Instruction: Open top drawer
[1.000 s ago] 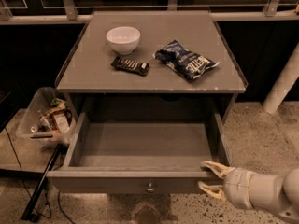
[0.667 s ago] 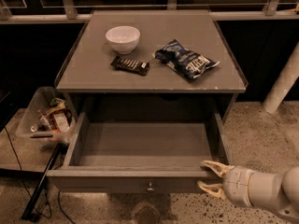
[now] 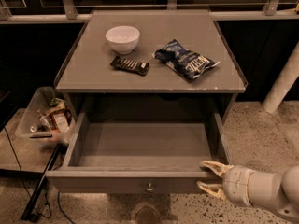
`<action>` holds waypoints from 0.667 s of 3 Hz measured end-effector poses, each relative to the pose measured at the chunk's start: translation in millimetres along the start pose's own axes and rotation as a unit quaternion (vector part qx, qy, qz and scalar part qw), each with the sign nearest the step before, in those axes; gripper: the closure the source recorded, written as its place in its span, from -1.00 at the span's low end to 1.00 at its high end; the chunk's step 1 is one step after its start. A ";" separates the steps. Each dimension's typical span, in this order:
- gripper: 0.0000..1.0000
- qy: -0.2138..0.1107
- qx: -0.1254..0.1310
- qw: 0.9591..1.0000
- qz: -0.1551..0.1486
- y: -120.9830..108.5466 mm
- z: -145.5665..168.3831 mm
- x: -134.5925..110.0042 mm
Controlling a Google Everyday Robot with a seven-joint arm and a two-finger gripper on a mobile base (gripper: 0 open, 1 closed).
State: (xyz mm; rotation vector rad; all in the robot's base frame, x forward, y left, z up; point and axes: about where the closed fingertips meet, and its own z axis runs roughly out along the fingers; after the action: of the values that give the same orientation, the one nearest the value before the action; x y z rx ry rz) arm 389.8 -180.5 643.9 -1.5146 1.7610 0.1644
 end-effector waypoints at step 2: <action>-1.00 0.000 0.000 1.000 0.000 0.0 0.0 0.0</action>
Offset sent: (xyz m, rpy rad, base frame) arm 0.0000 0.0000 0.0000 0.0000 0.0000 0.0000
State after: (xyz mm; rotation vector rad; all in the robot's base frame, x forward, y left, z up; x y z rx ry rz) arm 389.8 -180.4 643.9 -1.5147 1.7610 0.1644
